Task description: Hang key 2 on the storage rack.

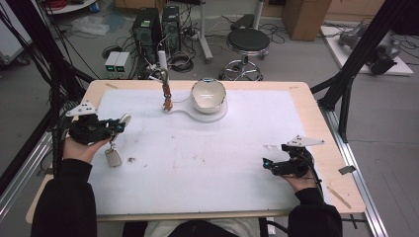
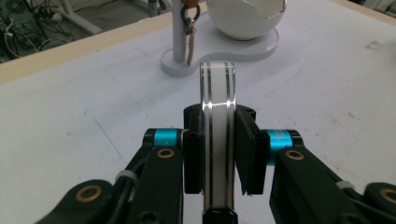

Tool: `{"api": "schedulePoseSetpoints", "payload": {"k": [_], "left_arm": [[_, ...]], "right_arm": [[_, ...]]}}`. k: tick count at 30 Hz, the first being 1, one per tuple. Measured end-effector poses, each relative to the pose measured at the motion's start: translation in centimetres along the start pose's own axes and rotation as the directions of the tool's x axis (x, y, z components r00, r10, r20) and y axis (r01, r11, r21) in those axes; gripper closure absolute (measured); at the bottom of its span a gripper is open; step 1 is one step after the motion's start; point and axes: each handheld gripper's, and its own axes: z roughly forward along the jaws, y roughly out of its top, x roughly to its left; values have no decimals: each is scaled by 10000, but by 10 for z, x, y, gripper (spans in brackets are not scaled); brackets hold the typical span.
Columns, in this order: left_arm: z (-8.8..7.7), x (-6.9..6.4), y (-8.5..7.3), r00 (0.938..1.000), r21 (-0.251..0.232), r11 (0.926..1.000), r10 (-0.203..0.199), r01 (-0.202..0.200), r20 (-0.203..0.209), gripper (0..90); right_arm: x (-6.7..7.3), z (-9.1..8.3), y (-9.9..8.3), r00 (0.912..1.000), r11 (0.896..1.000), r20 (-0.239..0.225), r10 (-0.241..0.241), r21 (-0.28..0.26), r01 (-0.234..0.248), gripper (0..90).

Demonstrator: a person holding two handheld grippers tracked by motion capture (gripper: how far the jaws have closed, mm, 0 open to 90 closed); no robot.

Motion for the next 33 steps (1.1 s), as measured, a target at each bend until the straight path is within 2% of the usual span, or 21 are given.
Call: {"api": "schedulePoseSetpoints", "payload": {"k": [1, 2, 3, 4, 7, 11, 14, 15, 18, 19, 20, 28, 33], "left_arm": [[0, 0, 0, 10000, 0, 10000, 0, 0, 0, 744], [3, 2, 7, 9996, 39, 10000, -38, 37, 280, 744], [3, 2, 7, 9996, 39, 10000, -38, 37, 280, 744], [6, 4, 17, 9995, 138, 9998, 135, -139, 300, 744], [11, 5, 27, 9993, 186, 9997, 176, -183, 339, 745], [19, 5, 46, 9982, 301, 9982, 507, -517, 316, 744], [24, 8, 68, 9983, 139, 9984, 550, -553, 217, 744], [24, 8, 68, 9983, 139, 9984, 550, -553, 217, 745], [30, 13, 85, 9982, 131, 9982, 592, -593, 116, 745], [30, 13, 85, 9982, 131, 9982, 592, -593, 116, 745], [32, 15, 94, 9980, 80, 9981, 602, -604, 214, 744], [46, 26, 113, 9990, -132, 9989, 444, -442, 79, 744], [52, 32, 120, 9996, -96, 9996, 268, -269, -91, 744]], "right_arm": [[0, 0, 0, 10000, 10000, 0, 0, 0, 0, 6], [1, 0, 0, 10000, 10000, -5, 19, 36, -19, 6], [1, 0, 0, 10000, 10000, -5, 19, 36, -19, 6], [0, 1, 0, 10000, 9999, -38, -65, 76, 65, 6], [0, 3, 0, 10000, 9999, -58, -67, 157, 68, 6], [0, 3, 0, 9999, 9998, -126, -91, 167, 93, 6], [0, 2, 0, 9999, 9999, -149, -57, 153, 59, 6], [0, 2, 0, 9999, 9999, -149, -57, 153, 59, 6], [-1, 0, 0, 9999, 10000, -160, -26, 38, 26, 6], [-1, 0, 0, 9999, 10000, -160, -26, 38, 26, 6], [-1, -1, 0, 9998, 10000, -192, 43, -45, -44, 6], [-3, -1, 1, 9995, 9999, -309, 44, -119, -48, 6], [-2, -1, 1, 9995, 9999, -305, 52, -123, -56, 6]]}}
